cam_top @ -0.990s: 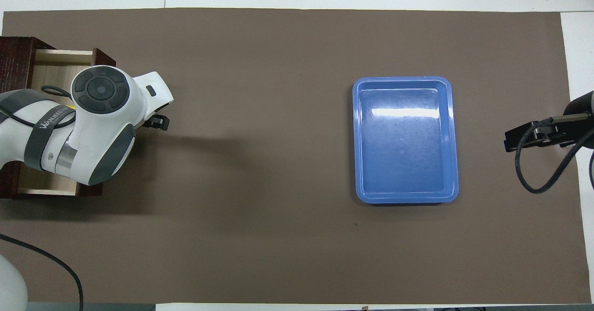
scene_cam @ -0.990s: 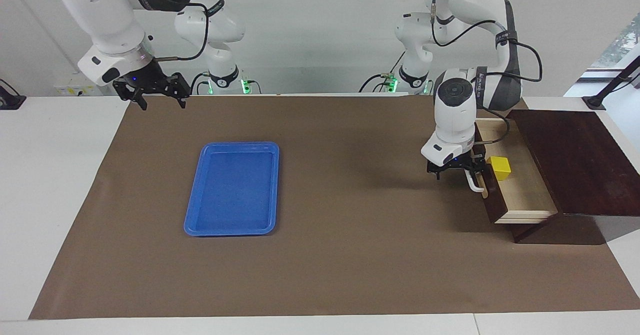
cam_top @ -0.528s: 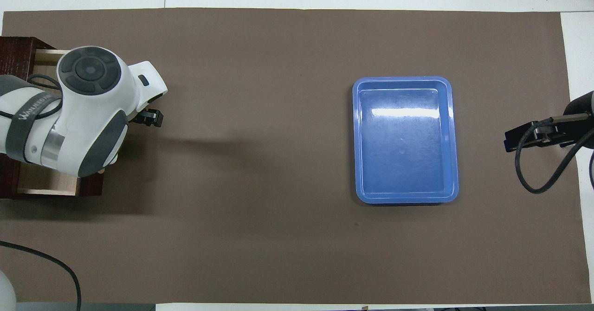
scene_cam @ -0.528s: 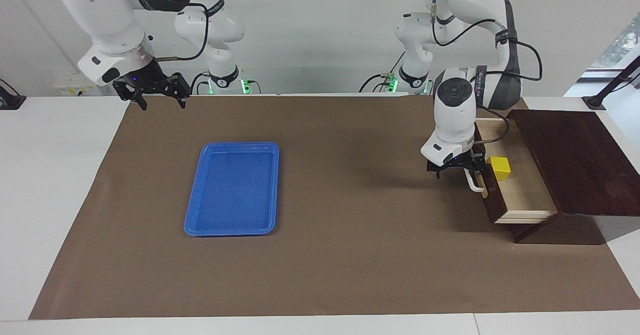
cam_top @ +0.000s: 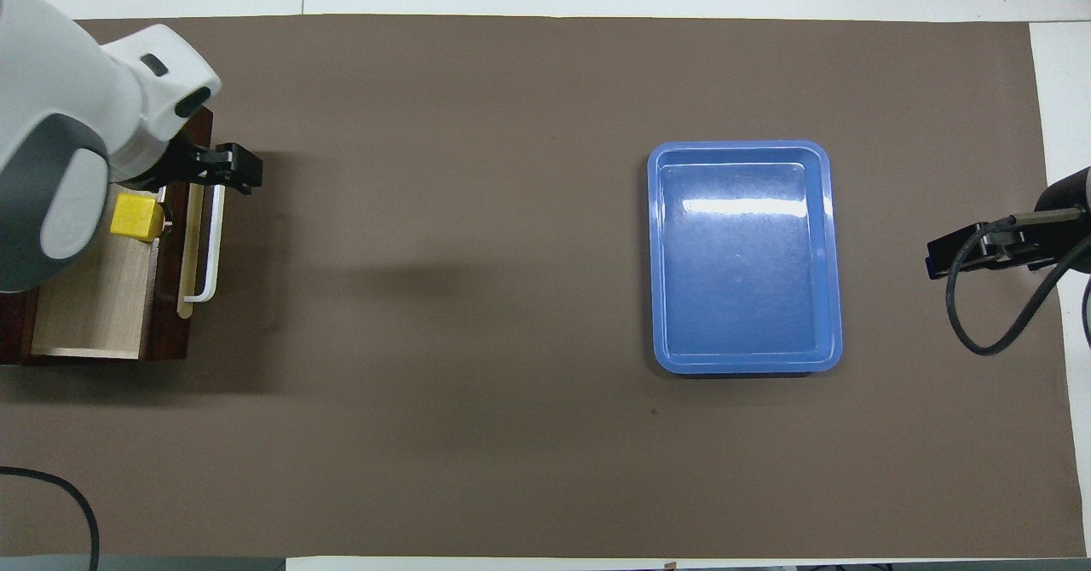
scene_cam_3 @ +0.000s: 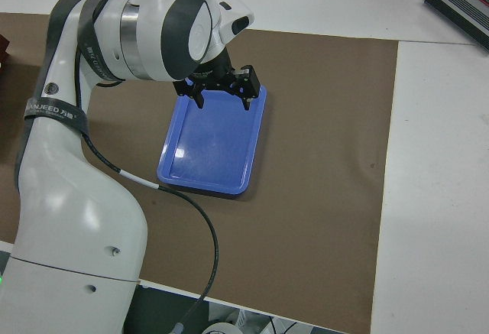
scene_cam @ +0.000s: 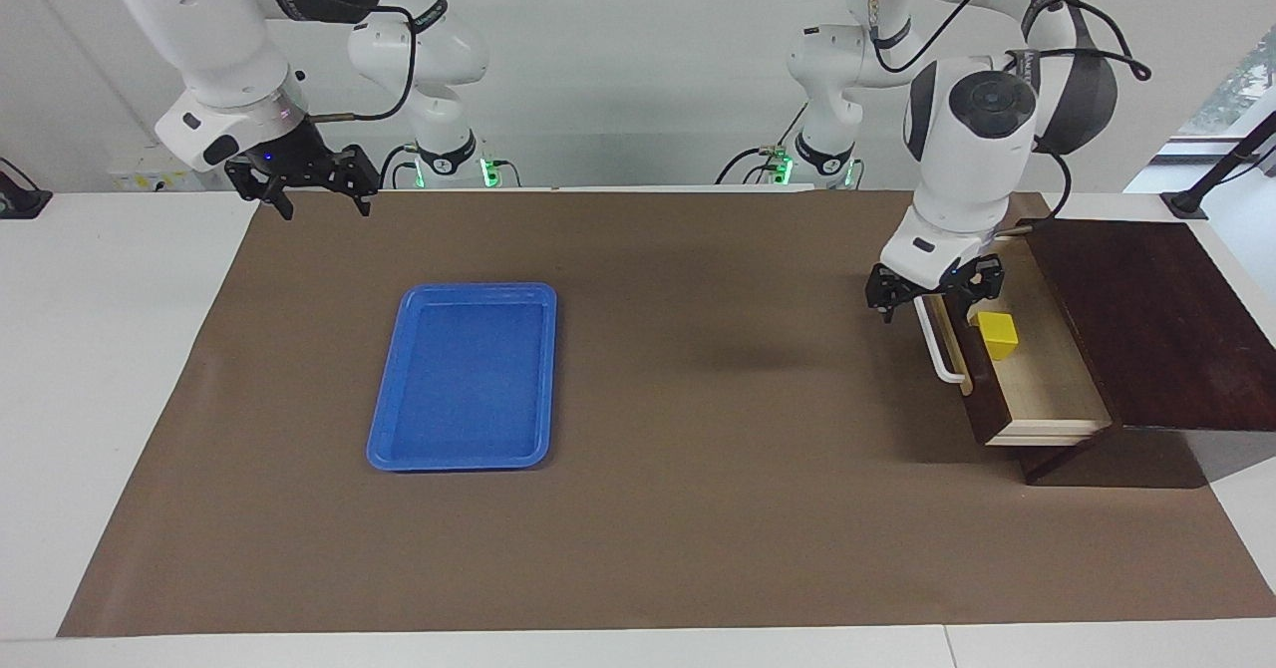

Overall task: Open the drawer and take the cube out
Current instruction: 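Release the handle and lower the left gripper over the yellow cube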

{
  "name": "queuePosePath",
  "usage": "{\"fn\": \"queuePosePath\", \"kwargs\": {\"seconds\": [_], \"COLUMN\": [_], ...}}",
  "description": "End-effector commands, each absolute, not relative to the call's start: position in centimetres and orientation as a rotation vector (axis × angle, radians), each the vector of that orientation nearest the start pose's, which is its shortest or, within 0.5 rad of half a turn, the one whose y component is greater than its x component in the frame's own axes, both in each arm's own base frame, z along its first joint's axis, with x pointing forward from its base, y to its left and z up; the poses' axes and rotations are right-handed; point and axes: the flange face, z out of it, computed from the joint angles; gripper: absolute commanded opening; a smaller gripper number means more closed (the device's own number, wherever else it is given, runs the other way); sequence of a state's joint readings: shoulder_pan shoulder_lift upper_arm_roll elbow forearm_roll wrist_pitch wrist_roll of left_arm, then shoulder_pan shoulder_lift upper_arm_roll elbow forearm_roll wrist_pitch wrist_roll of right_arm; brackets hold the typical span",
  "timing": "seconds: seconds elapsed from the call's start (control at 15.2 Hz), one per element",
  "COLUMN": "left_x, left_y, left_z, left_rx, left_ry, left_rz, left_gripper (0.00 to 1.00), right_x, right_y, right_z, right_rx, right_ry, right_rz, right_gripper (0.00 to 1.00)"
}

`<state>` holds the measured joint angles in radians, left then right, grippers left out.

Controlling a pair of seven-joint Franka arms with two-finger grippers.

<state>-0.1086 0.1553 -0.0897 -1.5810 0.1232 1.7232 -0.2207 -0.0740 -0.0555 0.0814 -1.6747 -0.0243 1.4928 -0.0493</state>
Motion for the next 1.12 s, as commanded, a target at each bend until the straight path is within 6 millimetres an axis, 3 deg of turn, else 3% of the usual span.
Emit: {"fn": "queuePosePath", "kwargs": {"seconds": [0.0,0.33,0.66,0.92,1.06], "left_x": [60.6,60.4,59.2,59.9,59.8], "left_y": [-5.6,0.6,0.5,0.6,1.6], "left_z": [56.1,55.4,52.8,51.1,49.6], "left_rx": [-3.083,-2.957,-2.716,-2.478,-2.423], "left_ry": [-0.327,-0.978,-1.571,-1.945,-1.998], "left_rz": [0.022,0.033,-0.001,0.004,0.001], "left_gripper": [1.00,1.00,1.00,1.00,1.00], "right_x": [52.1,52.1,52.1,51.6,51.6], "right_y": [-0.2,-0.2,-0.2,-0.4,-0.1], "right_z": [60.2,60.2,60.2,60.2,60.2], "right_rx": [-3.162,-3.162,-3.162,-3.159,-3.159], "right_ry": [-0.115,-0.117,-0.115,-0.109,-0.121], "right_rz": [0.202,0.202,0.202,0.243,0.243], "right_gripper": [1.00,1.00,1.00,1.00,1.00]}}
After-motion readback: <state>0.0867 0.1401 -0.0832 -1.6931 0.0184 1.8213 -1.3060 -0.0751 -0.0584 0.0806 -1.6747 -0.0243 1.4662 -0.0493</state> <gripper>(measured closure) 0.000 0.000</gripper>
